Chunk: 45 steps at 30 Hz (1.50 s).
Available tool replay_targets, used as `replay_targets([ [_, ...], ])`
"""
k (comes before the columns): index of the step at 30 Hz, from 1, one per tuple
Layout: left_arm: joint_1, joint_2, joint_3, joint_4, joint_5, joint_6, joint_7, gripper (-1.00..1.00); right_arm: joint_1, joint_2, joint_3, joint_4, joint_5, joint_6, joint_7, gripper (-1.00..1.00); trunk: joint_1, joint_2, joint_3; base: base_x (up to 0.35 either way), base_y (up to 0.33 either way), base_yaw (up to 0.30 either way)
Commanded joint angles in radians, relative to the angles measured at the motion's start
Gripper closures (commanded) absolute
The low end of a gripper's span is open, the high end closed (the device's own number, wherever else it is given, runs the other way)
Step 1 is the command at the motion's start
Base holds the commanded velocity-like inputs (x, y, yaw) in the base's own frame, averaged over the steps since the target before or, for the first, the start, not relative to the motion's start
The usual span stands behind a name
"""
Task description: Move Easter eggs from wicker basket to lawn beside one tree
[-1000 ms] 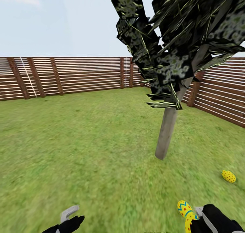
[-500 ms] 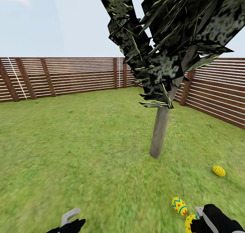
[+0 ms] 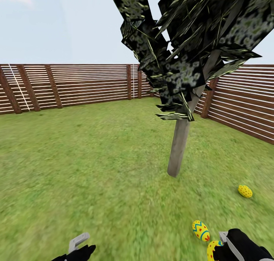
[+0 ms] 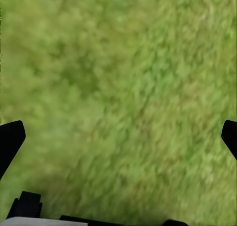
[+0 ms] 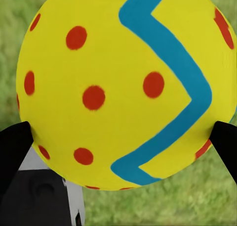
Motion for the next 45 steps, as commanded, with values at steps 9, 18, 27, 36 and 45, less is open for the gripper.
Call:
replay_targets([
  [9,-0.001,-0.002,0.006,-0.003,0.008,0.009,0.001,-1.0,-0.001,-0.003,0.008,-0.001,-0.01,0.004,-0.002,1.0,0.035,-0.064,-0.03,0.0,0.0,0.0],
  [18,-0.001,-0.022,0.006,0.0,0.007,0.007,0.001,-1.0,-0.001,-0.003,-0.039,-0.001,-0.01,0.006,-0.002,1.0,0.069,-0.127,-0.058,0.0,-0.016,-0.129],
  [27,-0.001,-0.034,0.006,0.001,0.005,0.006,0.003,-1.0,-0.001,0.005,-0.04,-0.001,-0.01,0.006,-0.002,1.0,0.104,-0.19,-0.086,0.0,-0.28,-0.015],
  [36,-0.001,-0.037,0.004,0.002,0.0,0.006,0.004,-1.0,-0.001,0.006,-0.04,-0.001,-0.009,0.006,-0.002,1.0,0.138,-0.253,-0.114,0.0,-0.35,0.0],
  [45,-0.001,-0.052,0.004,0.009,-0.001,0.006,0.005,-1.0,-0.001,0.006,-0.04,-0.001,-0.007,0.007,-0.003,1.0,0.173,-0.316,-0.142,-0.052,-0.35,0.213],
])
